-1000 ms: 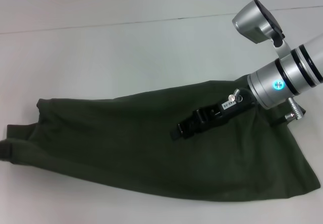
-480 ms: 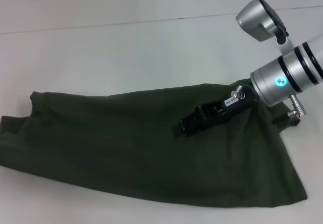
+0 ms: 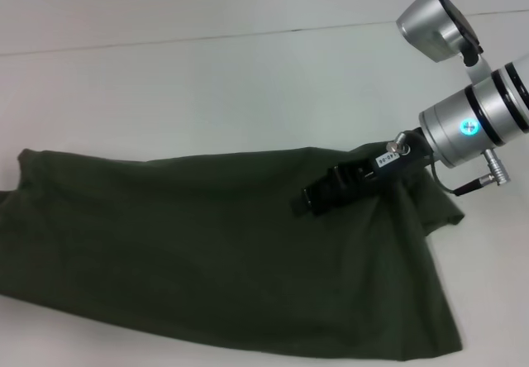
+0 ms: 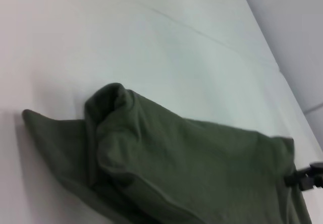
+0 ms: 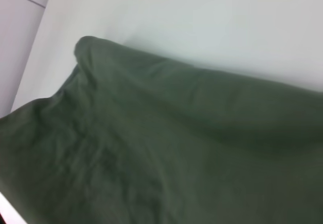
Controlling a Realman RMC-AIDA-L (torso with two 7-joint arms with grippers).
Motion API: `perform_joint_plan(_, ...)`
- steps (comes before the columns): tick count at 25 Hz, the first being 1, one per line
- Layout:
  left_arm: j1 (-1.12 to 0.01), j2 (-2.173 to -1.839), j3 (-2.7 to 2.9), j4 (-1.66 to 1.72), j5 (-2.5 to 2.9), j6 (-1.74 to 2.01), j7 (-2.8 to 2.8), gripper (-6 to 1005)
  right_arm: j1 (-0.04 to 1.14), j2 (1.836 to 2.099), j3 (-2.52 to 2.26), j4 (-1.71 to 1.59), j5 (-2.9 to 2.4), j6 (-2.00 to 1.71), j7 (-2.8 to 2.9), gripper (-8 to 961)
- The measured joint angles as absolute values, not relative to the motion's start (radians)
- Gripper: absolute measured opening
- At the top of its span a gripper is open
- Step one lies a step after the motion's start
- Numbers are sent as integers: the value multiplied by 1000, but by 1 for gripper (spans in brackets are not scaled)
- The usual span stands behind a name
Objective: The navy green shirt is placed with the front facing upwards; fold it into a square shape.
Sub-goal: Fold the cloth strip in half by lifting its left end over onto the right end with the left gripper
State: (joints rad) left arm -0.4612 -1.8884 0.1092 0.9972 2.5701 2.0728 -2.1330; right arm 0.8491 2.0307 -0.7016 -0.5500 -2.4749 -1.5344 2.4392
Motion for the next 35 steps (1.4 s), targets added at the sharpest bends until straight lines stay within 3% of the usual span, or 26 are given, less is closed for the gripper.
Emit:
perform_joint_plan(10,-394,-1891,88,1021,2491,2077,-2124,6,845,2019,-701,-553,-2473,-1528,2451,474)
perform_joint_plan(22,-430,-1916,367,932,2170,2076,-2092,7,827,2002,-701,-554,-2473,-1517,2451,473)
perform_joint_plan(35,-445,-1949,592,891,1994,2079,-2070,7,826,2001,-701,-547,-2473,-1497,2451,473)
